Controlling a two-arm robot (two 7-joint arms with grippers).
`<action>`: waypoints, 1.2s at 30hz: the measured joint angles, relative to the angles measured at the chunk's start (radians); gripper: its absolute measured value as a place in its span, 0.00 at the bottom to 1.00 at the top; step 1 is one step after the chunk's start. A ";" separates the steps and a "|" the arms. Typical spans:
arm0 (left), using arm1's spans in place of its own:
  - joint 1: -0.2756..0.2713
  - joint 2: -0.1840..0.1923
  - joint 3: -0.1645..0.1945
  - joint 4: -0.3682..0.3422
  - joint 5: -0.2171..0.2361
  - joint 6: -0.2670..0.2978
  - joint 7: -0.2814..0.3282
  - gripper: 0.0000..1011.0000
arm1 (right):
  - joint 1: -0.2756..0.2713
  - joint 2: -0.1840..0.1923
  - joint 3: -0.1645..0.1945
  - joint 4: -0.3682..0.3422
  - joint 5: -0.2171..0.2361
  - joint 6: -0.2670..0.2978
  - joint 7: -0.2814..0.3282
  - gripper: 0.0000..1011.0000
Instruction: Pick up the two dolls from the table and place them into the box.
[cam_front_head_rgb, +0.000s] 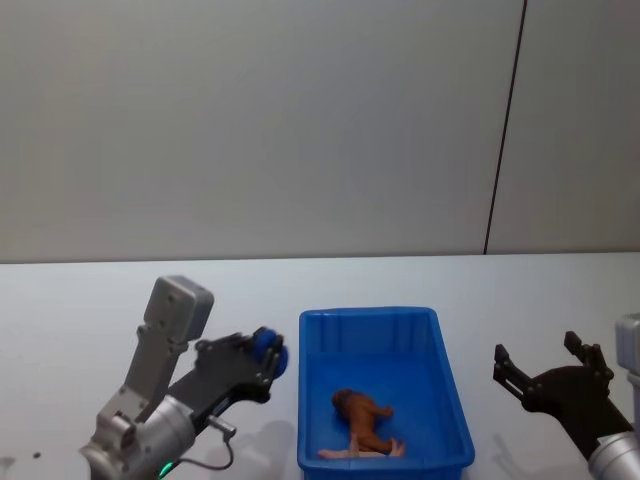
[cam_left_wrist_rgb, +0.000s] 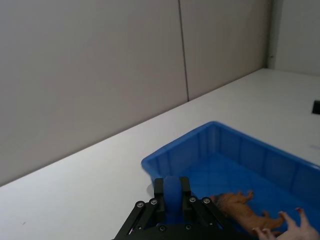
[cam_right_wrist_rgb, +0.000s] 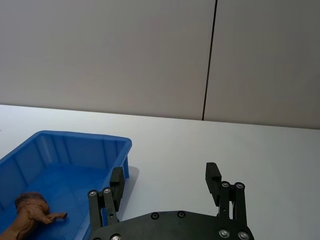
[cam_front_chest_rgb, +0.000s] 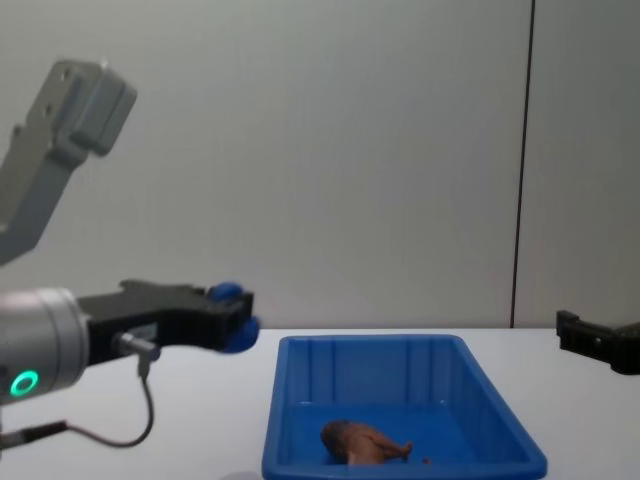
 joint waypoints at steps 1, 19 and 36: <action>-0.003 -0.002 0.000 0.000 -0.001 -0.003 -0.009 0.17 | 0.000 0.000 0.000 0.000 0.000 0.000 0.000 0.99; -0.091 -0.087 0.034 0.067 -0.045 -0.060 -0.204 0.44 | 0.000 0.000 0.000 0.000 0.000 0.000 0.000 0.99; -0.120 -0.118 0.048 0.099 -0.056 -0.075 -0.257 0.94 | 0.000 0.000 0.000 0.000 0.000 0.000 0.000 0.99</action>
